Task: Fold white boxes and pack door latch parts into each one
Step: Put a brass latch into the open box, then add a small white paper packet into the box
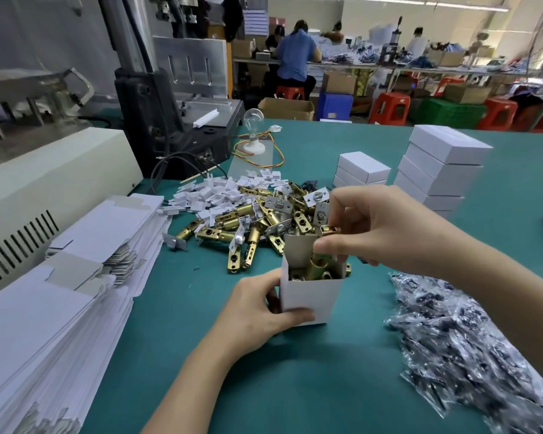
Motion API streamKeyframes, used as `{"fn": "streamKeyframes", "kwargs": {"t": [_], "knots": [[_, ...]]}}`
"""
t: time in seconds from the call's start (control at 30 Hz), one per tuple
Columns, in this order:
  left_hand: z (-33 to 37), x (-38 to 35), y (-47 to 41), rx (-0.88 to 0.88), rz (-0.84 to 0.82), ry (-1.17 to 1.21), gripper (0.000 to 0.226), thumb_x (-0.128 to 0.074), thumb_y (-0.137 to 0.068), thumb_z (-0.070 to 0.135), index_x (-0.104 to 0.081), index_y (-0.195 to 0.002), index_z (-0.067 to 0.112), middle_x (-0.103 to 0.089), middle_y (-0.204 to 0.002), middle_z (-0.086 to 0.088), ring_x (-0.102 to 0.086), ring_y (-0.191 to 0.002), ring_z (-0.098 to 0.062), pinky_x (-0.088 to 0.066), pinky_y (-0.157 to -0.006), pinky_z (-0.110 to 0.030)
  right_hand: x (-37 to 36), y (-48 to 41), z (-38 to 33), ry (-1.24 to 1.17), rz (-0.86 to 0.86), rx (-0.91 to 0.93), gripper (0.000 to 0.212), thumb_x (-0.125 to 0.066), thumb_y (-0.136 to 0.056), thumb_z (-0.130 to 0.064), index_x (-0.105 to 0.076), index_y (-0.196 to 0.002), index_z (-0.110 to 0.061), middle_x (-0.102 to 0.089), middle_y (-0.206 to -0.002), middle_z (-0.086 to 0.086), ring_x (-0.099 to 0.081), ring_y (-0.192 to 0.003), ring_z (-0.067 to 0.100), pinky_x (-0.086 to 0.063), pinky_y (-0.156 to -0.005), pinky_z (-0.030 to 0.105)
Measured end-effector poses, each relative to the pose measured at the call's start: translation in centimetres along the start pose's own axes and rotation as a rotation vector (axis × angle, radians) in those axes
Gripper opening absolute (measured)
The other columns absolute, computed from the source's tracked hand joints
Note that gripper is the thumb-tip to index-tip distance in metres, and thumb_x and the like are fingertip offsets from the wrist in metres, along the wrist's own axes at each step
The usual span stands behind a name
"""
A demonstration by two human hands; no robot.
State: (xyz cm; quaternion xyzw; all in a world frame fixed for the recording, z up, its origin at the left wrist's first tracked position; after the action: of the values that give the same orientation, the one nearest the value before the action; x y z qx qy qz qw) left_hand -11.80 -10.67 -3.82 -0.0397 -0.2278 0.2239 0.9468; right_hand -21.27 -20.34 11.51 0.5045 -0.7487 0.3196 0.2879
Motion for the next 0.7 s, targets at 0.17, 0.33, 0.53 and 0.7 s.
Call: {"fn": "streamKeyframes", "kwargs": {"t": [0.17,0.33,0.53,0.7], "knots": [[-0.4,-0.1,-0.2,0.011,-0.014,0.013,0.033,-0.081,-0.072,0.056,-0.071,-0.103,0.055,-0.068,-0.081,0.023,-0.049,-0.062,-0.003,-0.039,-0.060,-0.013,-0.2,-0.2,-0.4,0.607,-0.051,-0.035,0.038,-0.078,-0.073,-0.064,-0.057,-0.074,-0.032,-0.058,-0.064,-0.016,-0.054,-0.064,0.001,-0.033,-0.050,0.025],[-0.7,-0.4,-0.2,0.034,-0.018,0.048,0.040,-0.081,-0.070,0.055,-0.072,-0.109,0.048,-0.070,-0.082,0.014,-0.049,-0.063,-0.006,-0.042,-0.062,-0.019,-0.9,-0.2,-1.1,0.905,-0.169,-0.083,0.021,-0.072,-0.081,-0.063,-0.059,-0.085,-0.047,-0.048,-0.068,-0.019,-0.043,-0.061,-0.003,-0.028,-0.049,0.023],[-0.8,-0.8,-0.4,0.039,-0.021,0.100,0.041,-0.082,-0.071,0.050,-0.074,-0.110,0.042,-0.072,-0.085,0.003,-0.048,-0.065,-0.010,-0.044,-0.063,-0.024,0.5,-5.5,-6.9,0.685,-0.080,0.076,0.014,-0.079,-0.084,-0.042,-0.066,-0.080,-0.038,-0.053,-0.065,-0.021,-0.045,-0.065,-0.010,-0.039,-0.059,0.025],[-1.3,-1.0,-0.7,0.083,-0.005,0.106,0.035,-0.082,-0.069,0.050,-0.071,-0.102,0.055,-0.068,-0.078,0.017,-0.053,-0.066,-0.005,-0.047,-0.063,-0.024,-6.6,-15.2,-7.9,0.707,-0.195,0.142,0.027,-0.061,-0.101,-0.037,-0.074,-0.083,-0.021,-0.070,-0.078,-0.007,-0.066,-0.072,0.010,-0.056,-0.075,0.032]]}}
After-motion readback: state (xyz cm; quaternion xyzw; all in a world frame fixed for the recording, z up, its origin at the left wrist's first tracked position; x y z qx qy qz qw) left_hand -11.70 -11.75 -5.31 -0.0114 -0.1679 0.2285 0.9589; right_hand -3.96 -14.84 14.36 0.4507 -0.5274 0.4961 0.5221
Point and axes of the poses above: each hand's wrist, its own y-axis away from the middle knuckle, its own x-axis out of the back of the hand, z = x × y, the point moved 10 cm from there along -y, towards the middle knuckle
